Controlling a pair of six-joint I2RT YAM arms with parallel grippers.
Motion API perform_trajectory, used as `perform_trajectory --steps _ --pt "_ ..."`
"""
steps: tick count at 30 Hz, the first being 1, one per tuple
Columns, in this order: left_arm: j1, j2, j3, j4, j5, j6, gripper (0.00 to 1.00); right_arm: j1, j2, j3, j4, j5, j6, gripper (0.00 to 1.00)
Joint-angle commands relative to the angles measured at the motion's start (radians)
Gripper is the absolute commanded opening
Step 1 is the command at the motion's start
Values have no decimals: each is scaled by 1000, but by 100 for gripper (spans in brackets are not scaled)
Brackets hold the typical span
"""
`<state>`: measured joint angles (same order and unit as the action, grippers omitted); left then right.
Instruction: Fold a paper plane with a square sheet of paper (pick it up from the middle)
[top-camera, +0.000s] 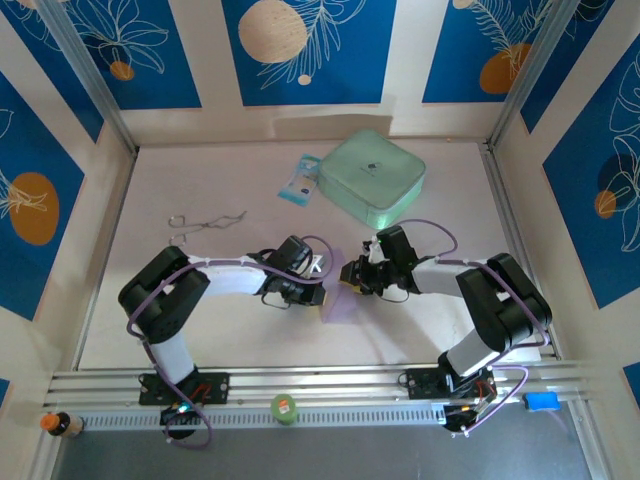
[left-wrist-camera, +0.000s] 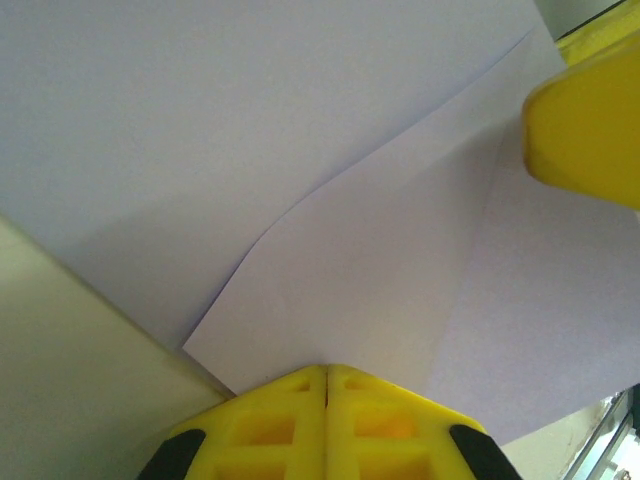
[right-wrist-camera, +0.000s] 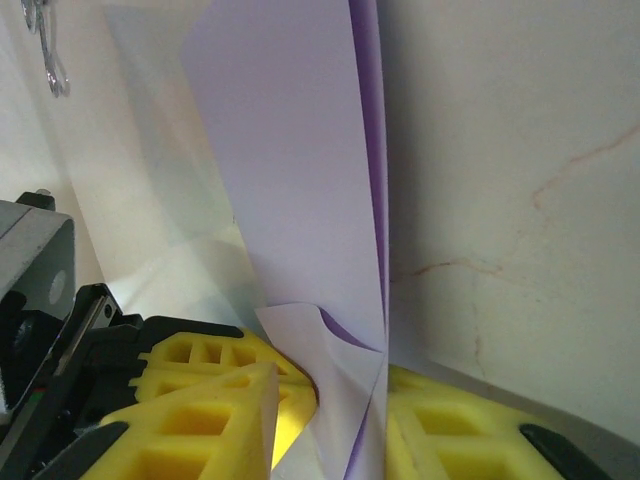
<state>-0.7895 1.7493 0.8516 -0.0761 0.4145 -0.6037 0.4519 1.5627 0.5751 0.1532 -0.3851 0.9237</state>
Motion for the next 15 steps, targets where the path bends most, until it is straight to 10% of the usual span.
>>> perform_trajectory --steps 1,15 --pt "1 -23 -6 -57 1 -8 7 -3 17 -9 -17 -3 -32 27" --pt "1 -95 -9 -40 -14 -13 15 -4 12 -23 29 -31 -41 7"
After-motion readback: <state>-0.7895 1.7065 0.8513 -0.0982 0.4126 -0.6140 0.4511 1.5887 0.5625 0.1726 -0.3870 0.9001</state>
